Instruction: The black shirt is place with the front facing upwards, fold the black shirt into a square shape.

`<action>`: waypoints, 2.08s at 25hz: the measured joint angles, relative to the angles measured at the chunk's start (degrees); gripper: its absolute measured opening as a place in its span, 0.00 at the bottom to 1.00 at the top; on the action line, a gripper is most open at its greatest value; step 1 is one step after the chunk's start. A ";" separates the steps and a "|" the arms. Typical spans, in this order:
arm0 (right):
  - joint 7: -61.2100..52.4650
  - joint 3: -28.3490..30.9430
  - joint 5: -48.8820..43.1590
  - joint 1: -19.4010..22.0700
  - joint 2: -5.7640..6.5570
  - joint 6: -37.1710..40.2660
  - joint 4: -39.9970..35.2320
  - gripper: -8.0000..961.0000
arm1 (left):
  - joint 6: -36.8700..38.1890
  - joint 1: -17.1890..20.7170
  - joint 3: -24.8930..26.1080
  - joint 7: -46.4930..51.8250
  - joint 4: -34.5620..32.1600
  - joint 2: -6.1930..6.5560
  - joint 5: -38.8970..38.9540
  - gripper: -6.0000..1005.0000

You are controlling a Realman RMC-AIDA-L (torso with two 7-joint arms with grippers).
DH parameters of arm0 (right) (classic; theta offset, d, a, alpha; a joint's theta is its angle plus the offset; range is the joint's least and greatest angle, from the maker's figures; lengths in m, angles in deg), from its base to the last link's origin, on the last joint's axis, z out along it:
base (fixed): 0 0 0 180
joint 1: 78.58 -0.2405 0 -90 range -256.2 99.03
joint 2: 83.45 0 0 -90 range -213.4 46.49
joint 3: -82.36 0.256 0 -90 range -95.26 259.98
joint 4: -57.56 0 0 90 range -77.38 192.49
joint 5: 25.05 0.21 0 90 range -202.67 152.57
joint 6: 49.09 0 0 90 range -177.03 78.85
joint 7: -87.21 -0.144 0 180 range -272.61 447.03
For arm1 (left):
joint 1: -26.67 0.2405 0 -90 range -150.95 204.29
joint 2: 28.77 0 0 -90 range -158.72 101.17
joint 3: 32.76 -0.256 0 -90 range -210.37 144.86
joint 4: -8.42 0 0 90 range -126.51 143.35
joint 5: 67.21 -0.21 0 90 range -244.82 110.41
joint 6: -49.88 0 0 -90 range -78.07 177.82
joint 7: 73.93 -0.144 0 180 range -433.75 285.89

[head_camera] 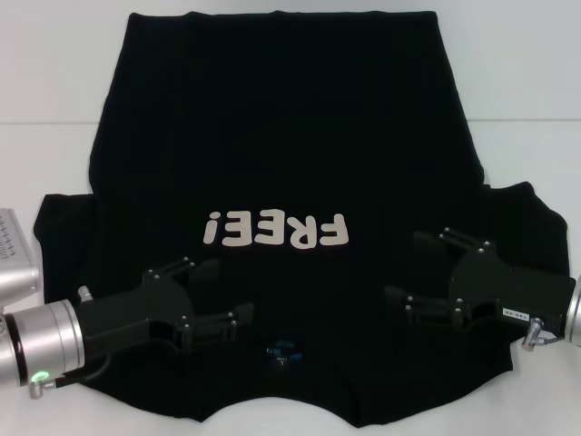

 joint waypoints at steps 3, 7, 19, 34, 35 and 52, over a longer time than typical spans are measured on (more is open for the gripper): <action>0.00 0.12 0.00 -0.05 0.00 0.00 0.00 0.98 | 0.00 -0.06 0.00 0.00 -0.01 0.00 0.00 0.90; -0.02 0.13 0.00 -0.08 0.00 0.00 0.00 0.98 | 0.00 -0.06 0.00 0.00 -0.07 0.00 0.00 0.90; -0.45 0.35 0.00 -0.15 0.00 0.01 0.00 0.98 | 3.65 -1.13 3.20 21.26 -0.99 2.60 0.37 0.90; -0.61 -0.04 -0.06 -0.03 -0.06 -0.09 0.29 0.98 | 4.37 -4.01 12.97 69.40 -5.30 12.48 -7.67 0.90; -0.61 -0.05 -0.15 -0.04 -0.08 -0.08 0.48 0.98 | 3.60 -4.02 13.27 70.56 -5.48 12.69 -8.46 0.90; -0.62 -0.06 -0.35 0.43 0.00 -0.17 0.90 0.98 | -11.23 -2.60 16.03 74.56 -3.22 13.03 -17.62 0.90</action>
